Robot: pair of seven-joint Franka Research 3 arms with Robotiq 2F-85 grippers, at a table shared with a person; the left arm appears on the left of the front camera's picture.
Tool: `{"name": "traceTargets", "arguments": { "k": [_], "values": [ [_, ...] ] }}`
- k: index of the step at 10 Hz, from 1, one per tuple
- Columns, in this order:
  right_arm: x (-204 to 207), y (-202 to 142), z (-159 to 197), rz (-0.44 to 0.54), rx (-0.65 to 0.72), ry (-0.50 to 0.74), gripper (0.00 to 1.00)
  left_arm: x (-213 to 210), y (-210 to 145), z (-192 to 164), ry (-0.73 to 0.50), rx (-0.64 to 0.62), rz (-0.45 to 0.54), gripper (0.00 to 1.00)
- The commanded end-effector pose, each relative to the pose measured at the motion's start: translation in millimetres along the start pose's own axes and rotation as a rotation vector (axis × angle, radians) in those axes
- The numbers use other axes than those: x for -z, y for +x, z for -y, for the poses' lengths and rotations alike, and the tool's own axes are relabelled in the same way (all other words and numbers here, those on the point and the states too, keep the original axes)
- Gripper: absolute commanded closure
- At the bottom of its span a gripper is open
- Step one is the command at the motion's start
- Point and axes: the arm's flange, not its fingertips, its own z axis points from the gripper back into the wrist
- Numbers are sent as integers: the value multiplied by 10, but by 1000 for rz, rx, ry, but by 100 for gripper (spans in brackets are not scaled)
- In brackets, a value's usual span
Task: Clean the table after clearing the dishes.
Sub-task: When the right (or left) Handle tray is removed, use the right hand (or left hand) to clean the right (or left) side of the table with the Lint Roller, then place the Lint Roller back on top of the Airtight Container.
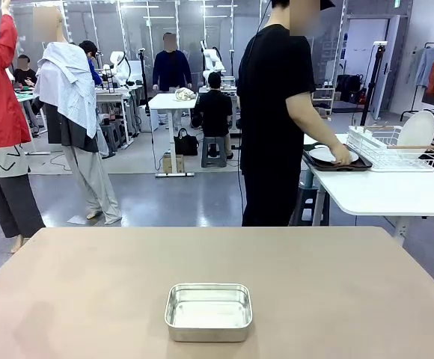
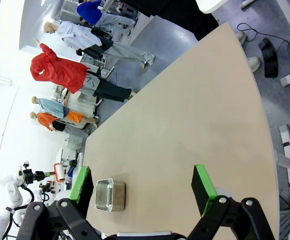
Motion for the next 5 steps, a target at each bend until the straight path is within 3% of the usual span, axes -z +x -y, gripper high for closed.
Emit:
{"name": "traceTargets", "arguments": {
  "k": [1, 5],
  "values": [
    [3, -11, -9, 5, -2, 9, 0, -41, 28, -10, 2, 11, 8, 79],
    [3, -11, -9, 5, -2, 9, 0, -41, 28, -10, 2, 11, 8, 79]
  ]
}}
